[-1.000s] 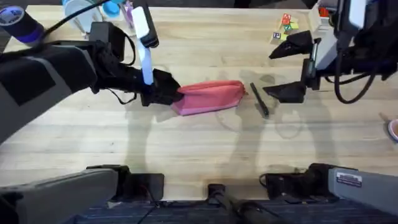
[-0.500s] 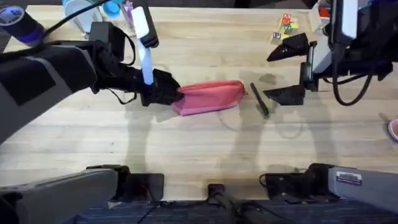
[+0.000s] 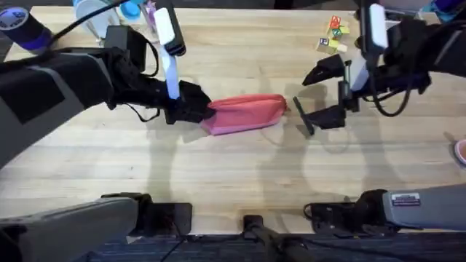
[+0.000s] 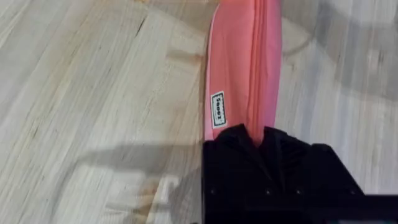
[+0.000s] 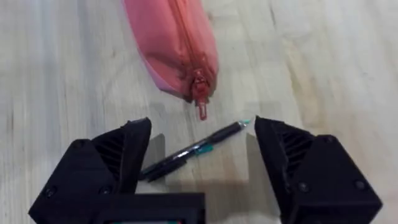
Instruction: Unzip the bag, pick up the pens from the table one at a time and place them inside, then zip the bag closed.
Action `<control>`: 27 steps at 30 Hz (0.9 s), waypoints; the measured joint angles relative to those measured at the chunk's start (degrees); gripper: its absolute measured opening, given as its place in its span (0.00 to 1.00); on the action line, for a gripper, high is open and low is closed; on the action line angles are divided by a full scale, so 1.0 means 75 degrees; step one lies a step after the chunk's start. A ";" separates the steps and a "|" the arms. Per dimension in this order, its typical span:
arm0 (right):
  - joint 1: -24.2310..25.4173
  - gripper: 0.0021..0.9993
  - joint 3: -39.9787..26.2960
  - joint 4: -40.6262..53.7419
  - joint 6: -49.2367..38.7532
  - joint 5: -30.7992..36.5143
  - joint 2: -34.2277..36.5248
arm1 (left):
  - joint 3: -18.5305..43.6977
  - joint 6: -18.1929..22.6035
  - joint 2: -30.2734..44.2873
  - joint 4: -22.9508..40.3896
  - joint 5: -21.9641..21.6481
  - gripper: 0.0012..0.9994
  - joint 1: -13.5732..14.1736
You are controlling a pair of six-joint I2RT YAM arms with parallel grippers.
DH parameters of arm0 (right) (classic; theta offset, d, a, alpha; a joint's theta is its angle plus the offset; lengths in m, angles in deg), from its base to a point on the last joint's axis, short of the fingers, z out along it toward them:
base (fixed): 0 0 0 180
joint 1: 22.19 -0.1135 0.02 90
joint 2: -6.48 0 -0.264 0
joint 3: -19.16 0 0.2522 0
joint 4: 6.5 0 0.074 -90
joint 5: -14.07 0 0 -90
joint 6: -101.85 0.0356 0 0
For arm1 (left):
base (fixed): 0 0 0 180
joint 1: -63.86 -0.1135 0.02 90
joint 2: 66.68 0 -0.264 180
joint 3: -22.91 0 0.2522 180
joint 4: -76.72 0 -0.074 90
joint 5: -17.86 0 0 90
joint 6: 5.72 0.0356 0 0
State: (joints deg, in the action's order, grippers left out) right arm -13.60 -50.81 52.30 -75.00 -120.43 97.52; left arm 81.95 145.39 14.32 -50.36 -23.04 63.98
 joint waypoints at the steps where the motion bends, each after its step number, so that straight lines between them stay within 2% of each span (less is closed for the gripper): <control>1: -0.0063 1.00 0.0000 -0.0022 0.0000 0.0000 0.0104 | 0.0000 0.0003 0.0000 0.0000 0.0000 0.04 0.0000; 9: -0.0794 1.00 -0.0003 -0.0349 -0.0001 0.0018 0.0861 | 0.0000 0.0000 0.0000 0.0000 0.0000 0.04 0.0000; 15: -0.0882 0.99 -0.0003 -0.0484 0.0000 0.0022 0.1030 | 0.0000 0.0001 0.0000 0.0000 0.0000 0.04 0.0000; 21: -0.1114 0.93 -0.0009 -0.0585 -0.0003 0.0021 0.1030 | 0.0000 0.0000 0.0000 0.0000 0.0000 0.04 0.0000; 25: -0.1263 0.78 -0.0015 -0.0688 -0.0011 0.0024 0.1029 | 0.0000 0.0000 0.0000 0.0000 0.0000 0.04 0.0000; 27: -0.1281 0.59 -0.0017 -0.0720 -0.0028 0.0043 0.1030 | 0.0000 0.0001 0.0000 0.0003 0.0000 0.04 0.0000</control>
State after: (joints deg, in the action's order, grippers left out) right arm -23.21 -50.94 46.90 -75.21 -120.10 105.24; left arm 81.95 145.39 14.32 -50.34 -23.04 63.98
